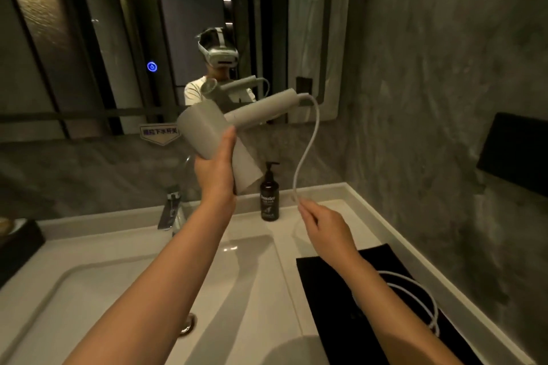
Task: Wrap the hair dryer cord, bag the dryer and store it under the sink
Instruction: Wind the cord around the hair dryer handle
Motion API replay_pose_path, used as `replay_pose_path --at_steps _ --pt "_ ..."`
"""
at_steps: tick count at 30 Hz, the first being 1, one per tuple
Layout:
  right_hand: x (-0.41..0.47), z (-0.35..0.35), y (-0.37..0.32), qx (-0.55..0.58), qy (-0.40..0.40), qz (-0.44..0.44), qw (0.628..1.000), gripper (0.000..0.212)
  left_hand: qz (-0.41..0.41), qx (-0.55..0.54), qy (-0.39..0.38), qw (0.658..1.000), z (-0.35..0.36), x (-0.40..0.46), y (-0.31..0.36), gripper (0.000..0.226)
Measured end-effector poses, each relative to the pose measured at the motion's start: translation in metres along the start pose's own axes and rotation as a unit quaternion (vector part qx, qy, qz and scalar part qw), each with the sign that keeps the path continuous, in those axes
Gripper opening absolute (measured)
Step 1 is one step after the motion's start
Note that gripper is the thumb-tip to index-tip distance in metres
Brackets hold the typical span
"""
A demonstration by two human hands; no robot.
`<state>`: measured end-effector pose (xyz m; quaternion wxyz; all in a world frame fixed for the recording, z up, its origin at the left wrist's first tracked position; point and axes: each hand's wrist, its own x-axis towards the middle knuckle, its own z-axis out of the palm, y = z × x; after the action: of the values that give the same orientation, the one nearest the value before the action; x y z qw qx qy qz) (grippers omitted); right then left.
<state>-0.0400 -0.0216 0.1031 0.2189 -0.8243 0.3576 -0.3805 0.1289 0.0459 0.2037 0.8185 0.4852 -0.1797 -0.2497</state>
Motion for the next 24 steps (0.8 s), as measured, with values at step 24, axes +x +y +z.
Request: replay_pose_path --at_steps 24 --pt "0.091 -0.052 -0.052 0.337 -0.113 -0.145 0.923 0.020 0.033 0.164 -0.332 0.928 -0.027 0.016 0.014 0.096"
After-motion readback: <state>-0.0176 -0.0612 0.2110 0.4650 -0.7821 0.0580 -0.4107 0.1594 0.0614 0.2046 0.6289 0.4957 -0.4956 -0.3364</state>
